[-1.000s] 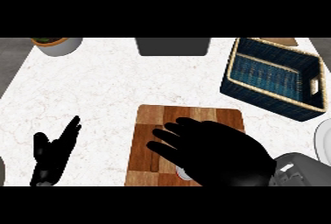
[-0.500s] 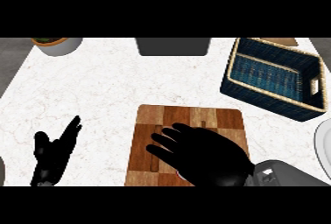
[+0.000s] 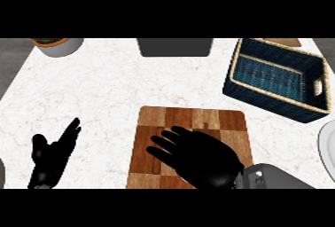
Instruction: Pick the can from the cutting board and place it in the basket
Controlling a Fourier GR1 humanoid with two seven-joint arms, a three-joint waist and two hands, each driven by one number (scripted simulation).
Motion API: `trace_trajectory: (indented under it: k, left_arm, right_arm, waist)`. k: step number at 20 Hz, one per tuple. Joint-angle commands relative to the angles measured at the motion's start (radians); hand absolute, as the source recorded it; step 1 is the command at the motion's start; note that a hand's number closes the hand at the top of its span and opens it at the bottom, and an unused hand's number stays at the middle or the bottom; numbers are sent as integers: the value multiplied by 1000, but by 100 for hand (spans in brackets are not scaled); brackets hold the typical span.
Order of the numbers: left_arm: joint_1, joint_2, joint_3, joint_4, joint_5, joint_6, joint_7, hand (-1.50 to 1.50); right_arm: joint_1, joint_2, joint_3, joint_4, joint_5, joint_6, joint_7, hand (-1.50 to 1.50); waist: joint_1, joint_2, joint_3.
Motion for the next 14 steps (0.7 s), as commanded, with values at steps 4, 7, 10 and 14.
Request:
trace_trajectory:
  k: [4, 7, 10, 14]
  left_arm:
    - [-26, -23, 21, 109, 8, -16, 56, 0]
    - [71, -60, -25, 45, -35, 24, 20, 0]
    - [33, -37, 1, 43, -7, -20, 62, 0]
    - [103, -63, -28, 29, -56, 1, 8, 0]
  right_arm:
    - [48, 34, 89, 75, 150, -36, -47, -150]
    - [67, 19, 96, 71, 148, 13, -27, -150]
    - [86, 3, 98, 118, 198, -19, -93, -150]
    - [90, 3, 61, 149, 215, -40, -149, -150]
  waist:
    - [-3, 10, -13]
    - [1, 6, -13]
    - [0, 8, -13]
    - [4, 8, -13]
